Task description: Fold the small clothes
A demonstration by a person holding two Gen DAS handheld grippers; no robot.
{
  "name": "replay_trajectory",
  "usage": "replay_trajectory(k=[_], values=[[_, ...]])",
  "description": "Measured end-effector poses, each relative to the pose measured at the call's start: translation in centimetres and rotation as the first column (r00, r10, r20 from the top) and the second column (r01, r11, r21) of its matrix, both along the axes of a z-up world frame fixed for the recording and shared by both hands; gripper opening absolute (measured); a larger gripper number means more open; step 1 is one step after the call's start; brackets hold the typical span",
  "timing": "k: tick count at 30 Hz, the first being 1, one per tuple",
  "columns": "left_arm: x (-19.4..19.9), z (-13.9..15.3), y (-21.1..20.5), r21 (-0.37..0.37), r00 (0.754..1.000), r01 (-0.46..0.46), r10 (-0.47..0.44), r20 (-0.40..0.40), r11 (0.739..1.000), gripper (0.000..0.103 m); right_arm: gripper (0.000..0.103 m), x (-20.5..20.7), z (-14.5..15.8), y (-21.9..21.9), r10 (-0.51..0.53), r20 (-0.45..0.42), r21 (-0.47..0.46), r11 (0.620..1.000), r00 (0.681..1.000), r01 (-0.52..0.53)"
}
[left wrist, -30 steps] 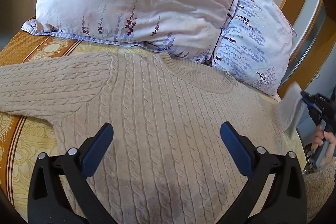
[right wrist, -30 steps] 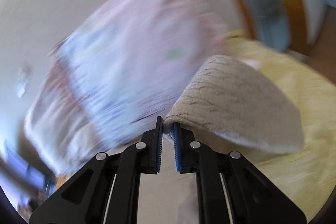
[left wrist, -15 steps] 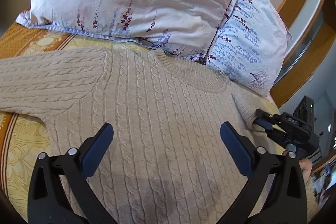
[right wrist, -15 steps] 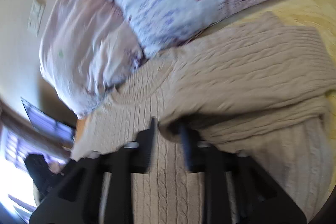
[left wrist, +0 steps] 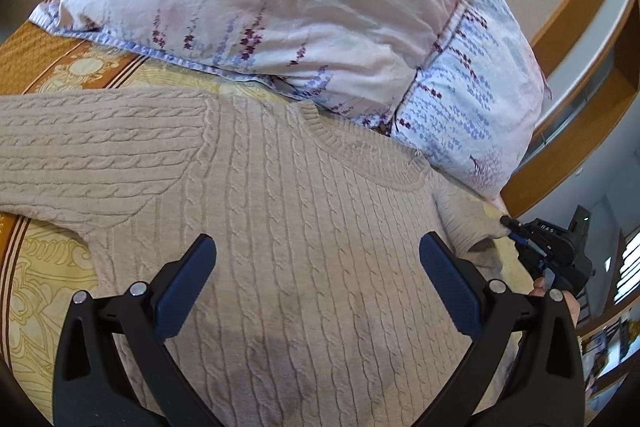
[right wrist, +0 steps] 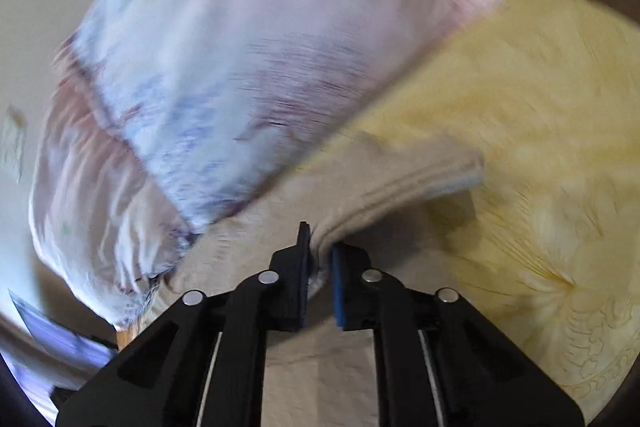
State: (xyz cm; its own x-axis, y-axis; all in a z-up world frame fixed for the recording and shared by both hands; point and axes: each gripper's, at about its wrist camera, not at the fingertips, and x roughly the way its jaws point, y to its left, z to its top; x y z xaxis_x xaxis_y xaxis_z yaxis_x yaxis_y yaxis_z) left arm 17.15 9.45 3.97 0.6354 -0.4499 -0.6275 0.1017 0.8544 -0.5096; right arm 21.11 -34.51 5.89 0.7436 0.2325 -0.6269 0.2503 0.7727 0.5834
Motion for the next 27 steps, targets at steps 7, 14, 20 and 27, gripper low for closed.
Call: replay_trajectory(k=[7,14,20,27], values=[[0.5,-0.3,1.1,-0.137,1.0,-0.017,0.013,-0.027,0.99,0.101,0.014,2.4,2.3,14.6,0.462,0.05,-0.067,0.886,0.885,-0.459],[2.0,-1.8,0.1,-0.219,0.992,-0.016,-0.012,-0.126,0.976,0.091,0.044,-0.1,-1.9,14.4,0.508,-0.051,0.091,0.86,0.86,-0.502],[4.0,-3.8,-1.1,-0.271,0.97,-0.059,-0.009,-0.244,0.961,0.07,0.044,-3.2,-4.8,3.8,0.179,-0.123,0.27,0.953,0.976,-0.141],[6.7,-4.1,-1.0,-0.253,0.958,-0.133,0.058,-0.282,0.958,0.053,0.036,-4.7,-6.8,-2.1,-0.045,-0.114,0.398,0.913,0.992,0.087]])
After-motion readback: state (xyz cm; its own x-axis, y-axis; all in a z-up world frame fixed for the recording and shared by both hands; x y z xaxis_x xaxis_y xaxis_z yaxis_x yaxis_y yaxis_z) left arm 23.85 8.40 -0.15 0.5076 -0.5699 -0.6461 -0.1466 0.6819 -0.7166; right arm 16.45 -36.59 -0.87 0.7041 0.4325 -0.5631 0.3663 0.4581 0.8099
